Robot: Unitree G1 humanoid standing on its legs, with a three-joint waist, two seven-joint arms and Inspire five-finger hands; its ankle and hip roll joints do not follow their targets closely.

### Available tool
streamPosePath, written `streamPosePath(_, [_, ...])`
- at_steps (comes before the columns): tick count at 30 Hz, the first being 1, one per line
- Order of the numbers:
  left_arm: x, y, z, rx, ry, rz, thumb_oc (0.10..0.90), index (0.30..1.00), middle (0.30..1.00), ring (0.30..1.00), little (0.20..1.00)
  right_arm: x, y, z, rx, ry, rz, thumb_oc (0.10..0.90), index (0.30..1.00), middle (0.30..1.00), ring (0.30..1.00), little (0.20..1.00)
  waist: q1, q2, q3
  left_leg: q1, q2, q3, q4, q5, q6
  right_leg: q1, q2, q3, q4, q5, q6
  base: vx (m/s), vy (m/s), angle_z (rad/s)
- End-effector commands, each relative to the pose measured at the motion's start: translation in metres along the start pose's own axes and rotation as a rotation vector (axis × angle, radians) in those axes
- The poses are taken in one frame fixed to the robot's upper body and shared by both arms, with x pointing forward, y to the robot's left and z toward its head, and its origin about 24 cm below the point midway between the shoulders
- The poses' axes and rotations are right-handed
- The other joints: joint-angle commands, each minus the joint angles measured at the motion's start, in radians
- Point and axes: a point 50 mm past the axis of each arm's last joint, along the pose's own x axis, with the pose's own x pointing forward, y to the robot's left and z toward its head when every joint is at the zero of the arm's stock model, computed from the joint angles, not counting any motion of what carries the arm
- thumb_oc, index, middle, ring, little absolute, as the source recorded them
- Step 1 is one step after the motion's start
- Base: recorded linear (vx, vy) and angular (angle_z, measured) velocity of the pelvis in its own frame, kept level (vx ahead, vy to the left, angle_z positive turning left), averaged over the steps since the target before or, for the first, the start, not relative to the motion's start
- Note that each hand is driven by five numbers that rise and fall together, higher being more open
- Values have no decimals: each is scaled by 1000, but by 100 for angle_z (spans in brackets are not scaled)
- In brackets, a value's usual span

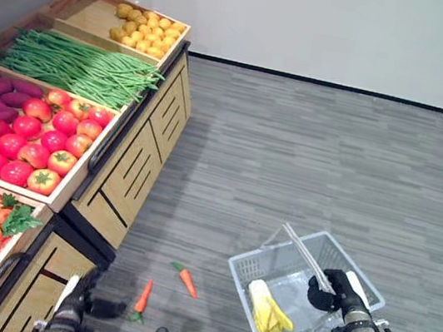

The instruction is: Get the vegetables into the basket

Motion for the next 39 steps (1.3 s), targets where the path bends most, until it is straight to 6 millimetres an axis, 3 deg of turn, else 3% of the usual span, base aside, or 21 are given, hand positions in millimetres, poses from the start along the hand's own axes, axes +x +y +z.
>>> streamPosePath(1, [14,16,25,67,-62,78,400,300,300,300,300,14,-44,65,62,-300,-218,400,300,300,300,300,2,-51,-38,-16,11,-21,0,-25,-43,12,-40,22,16,-31,46,0,0,0])
streamPosePath(2, [14,11,16,88,-17,60,592,569,569,569,569,15,-43,63,57,-290,-211,400,300,300,300,300,0,-50,-37,-15,11,-20,0,-26,-44,11,-40,23,18,-31,45,0,0,0])
streamPosePath(3, [13,8,6,92,37,47,824,893,893,893,893,15,-42,63,49,-290,-203,400,300,300,300,300,-3,-50,-35,-15,11,-19,0,-26,-44,9,-39,25,19,-32,45,0,0,0])
streamPosePath(4, [10,2,-10,116,122,31,900,1000,1000,1000,1000,16,-37,62,37,-280,-184,400,300,300,300,300,-6,-50,-34,-15,12,-16,0,-27,-45,7,-39,30,20,-32,43,0,0,0])
streamPosePath(9, [6,-8,-25,157,216,-5,900,1000,1000,1000,1000,17,-29,58,9,-256,-149,400,300,300,300,300,-13,-51,-30,-19,13,-16,0,-26,-45,-1,-37,32,27,-33,41,0,0,0])
streamPosePath(13, [1,-19,-35,183,260,-51,900,1000,1000,1000,1000,16,-18,39,-21,-179,-103,400,300,300,300,300,-16,-51,-31,-21,13,-19,0,-28,-45,-3,-38,32,29,-35,40,0,0,0])
streamPosePath(17, [-5,-29,-46,100,330,-61,900,1000,1000,1000,1000,14,-5,18,-15,-82,-69,400,300,300,300,300,-15,-54,-30,-22,12,-21,0,-28,-45,-3,-38,30,29,-36,40,0,0,0])
streamPosePath(21, [-8,-44,-45,39,350,-99,900,1000,1000,1000,1000,10,17,-14,-10,90,-5,400,300,300,300,300,-6,-63,-22,-21,7,-26,0,-36,-37,-2,-45,25,35,-39,44,16,30,2])
streamPosePath(23, [-7,-44,-44,45,347,-104,900,1000,1000,1000,1000,9,20,-18,-16,111,11,400,300,300,300,300,-4,-67,-18,-19,5,-26,0,-37,-35,-1,-47,26,40,-42,44,24,42,2])
streamPosePath(26, [-2,-39,-37,3,326,-80,900,1000,1000,1000,1000,6,28,-28,-8,175,33,400,300,300,300,300,27,-103,5,-65,-23,-61,81,-84,-7,3,-81,13,83,-52,57,21,128,10])
streamPosePath(28, [-1,-38,-34,0,311,-83,900,1000,1000,1000,1000,5,29,-32,-3,194,35,400,300,300,300,300,32,-108,7,-73,-38,-74,82,-91,7,-12,-98,13,127,-38,68,11,174,36])
streamPosePath(31, [2,-35,-30,5,293,-76,900,1000,1000,1000,1000,8,31,-28,20,203,29,400,300,300,300,300,38,-105,23,-64,-62,-95,64,-97,39,-80,-126,33,288,9,84,1,200,32])
streamPosePath(32, [2,-33,-29,11,288,-74,900,1000,1000,1000,1000,8,31,-28,25,209,27,400,300,300,300,300,37,-101,30,-57,-68,-105,59,-98,45,-100,-123,46,336,21,83,80,156,17])
streamPosePath(33, [5,-31,-26,10,277,-60,900,1000,1000,1000,1000,7,34,-32,43,236,25,400,300,300,300,300,24,-91,44,-35,-73,-138,47,-96,50,-137,-77,123,380,22,76,168,132,57])
streamPosePath(34, [7,-28,-23,-9,272,-43,900,1000,1000,1000,1000,5,38,-36,56,260,33,400,300,300,300,300,-3,-75,59,-13,-66,-187,26,-88,43,-189,16,254,336,-67,48,158,90,97])
streamPosePath(35, [7,-28,-23,-9,272,-43,900,1000,1000,1000,1000,5,38,-36,55,260,33,400,300,300,300,300,-5,-74,62,-9,-66,-189,26,-89,43,-186,16,252,339,-70,47,117,10,114])
streamPosePath(39, [9,-28,-18,-15,265,-51,900,1000,1000,1000,1000,-1,38,-49,70,325,23,400,300,300,300,300,-38,-80,84,-2,-82,-286,34,-101,40,-214,80,438,241,-61,48,86,-89,100])
